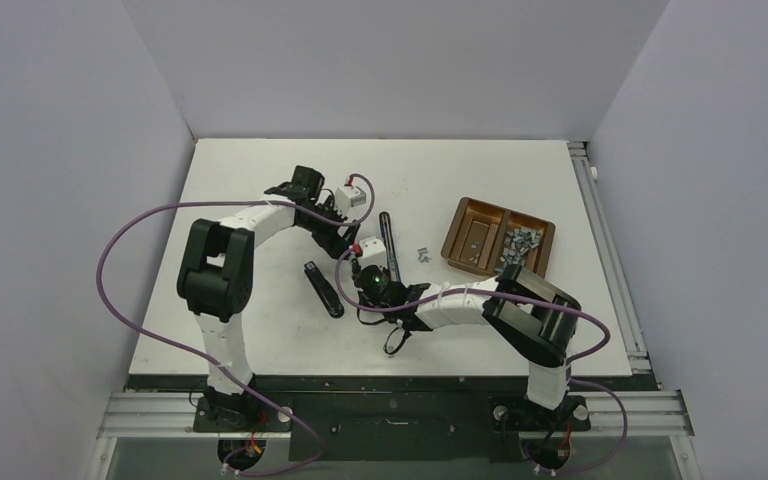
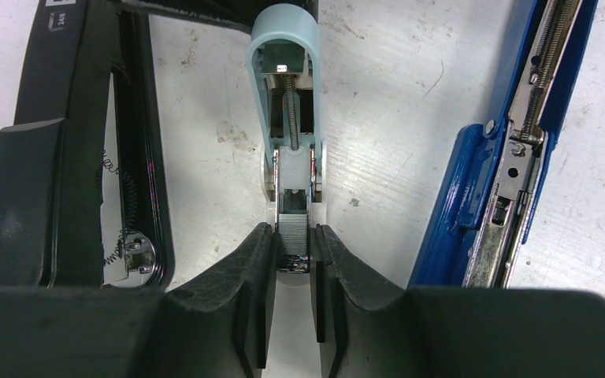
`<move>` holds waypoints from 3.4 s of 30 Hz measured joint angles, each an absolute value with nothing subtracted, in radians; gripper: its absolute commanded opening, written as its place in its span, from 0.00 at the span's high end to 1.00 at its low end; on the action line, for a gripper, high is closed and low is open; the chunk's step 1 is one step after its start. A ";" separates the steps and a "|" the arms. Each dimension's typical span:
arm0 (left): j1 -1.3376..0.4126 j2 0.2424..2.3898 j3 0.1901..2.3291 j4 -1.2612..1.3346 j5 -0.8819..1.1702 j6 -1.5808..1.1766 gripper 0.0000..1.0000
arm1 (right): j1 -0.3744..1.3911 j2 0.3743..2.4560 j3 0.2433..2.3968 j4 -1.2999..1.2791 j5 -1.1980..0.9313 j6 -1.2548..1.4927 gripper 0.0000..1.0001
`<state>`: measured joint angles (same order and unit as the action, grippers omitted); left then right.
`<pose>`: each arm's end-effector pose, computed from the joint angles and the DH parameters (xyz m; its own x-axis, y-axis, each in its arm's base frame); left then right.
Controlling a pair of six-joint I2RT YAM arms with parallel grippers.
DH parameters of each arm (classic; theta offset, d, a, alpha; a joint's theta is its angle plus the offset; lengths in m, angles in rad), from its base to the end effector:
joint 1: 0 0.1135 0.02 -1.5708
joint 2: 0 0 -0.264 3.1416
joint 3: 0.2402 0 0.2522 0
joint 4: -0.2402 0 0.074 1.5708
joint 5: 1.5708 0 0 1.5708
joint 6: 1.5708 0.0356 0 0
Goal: Load the staples into the stapler
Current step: Close the stapler at the center of the board.
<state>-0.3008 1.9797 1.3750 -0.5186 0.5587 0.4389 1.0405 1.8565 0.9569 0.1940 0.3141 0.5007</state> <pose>0.3819 -0.1382 0.1719 -0.5796 0.5571 -0.5948 0.7916 0.5581 -0.2487 0.1996 0.3187 0.1423 -0.6245 -0.1624 -0.7640 -0.4579 0.8685 0.1897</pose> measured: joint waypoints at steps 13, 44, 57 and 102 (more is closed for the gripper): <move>-0.345 1.953 1.369 -0.580 0.607 0.556 0.23 | 1.038 1.856 0.945 0.223 0.308 0.496 0.91; -0.297 1.888 1.425 -0.719 0.577 0.570 0.23 | 1.034 1.843 0.899 0.265 0.265 0.499 0.58; -0.206 1.851 1.439 -0.787 0.575 0.558 0.23 | 1.019 1.641 0.888 0.146 0.216 0.530 0.65; -0.199 1.753 1.439 -0.804 0.553 0.527 0.22 | 0.989 1.742 0.929 0.150 0.207 0.531 0.61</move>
